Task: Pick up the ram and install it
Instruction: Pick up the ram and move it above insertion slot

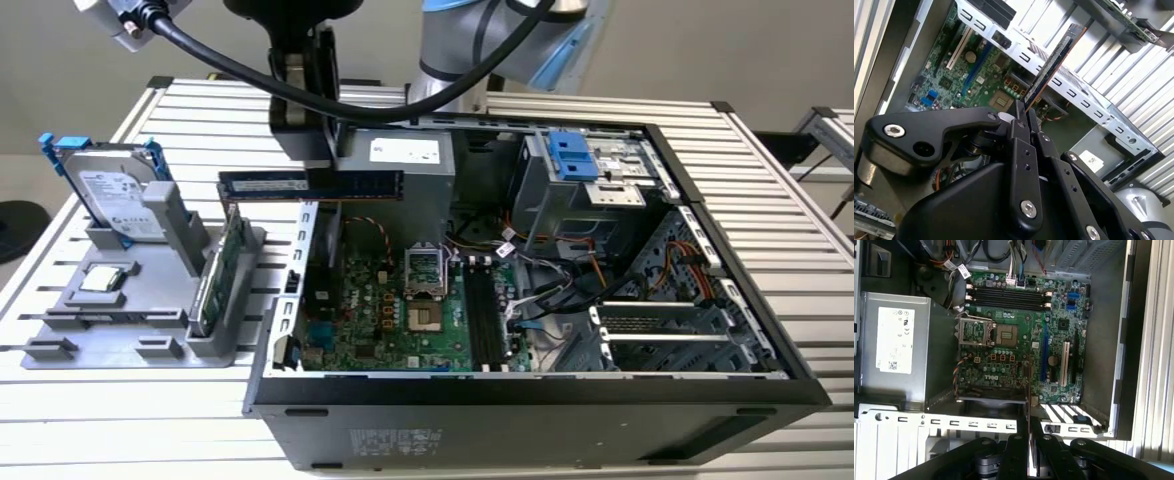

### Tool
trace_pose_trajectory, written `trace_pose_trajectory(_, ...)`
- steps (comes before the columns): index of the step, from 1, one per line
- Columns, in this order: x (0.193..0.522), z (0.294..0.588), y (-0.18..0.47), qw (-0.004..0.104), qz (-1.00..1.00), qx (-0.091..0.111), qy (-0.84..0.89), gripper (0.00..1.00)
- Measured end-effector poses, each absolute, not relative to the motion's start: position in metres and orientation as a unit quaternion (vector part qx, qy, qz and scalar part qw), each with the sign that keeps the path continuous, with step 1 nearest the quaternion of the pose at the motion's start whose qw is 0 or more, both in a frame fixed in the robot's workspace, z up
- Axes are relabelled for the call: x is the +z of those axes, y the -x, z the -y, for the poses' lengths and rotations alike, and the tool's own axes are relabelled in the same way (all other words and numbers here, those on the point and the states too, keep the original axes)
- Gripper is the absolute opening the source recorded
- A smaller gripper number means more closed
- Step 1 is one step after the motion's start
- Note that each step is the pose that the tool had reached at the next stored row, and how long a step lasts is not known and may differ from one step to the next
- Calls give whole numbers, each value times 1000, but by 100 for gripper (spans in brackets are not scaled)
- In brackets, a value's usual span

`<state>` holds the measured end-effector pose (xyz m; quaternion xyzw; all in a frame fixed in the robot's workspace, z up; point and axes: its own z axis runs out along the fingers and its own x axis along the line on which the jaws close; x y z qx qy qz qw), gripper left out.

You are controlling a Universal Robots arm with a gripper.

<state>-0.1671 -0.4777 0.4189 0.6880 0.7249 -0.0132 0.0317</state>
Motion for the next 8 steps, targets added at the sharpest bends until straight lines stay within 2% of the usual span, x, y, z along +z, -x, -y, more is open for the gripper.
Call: trace_pose_trajectory(8, 419, 478, 162, 32, -725, -13, -688, 0)
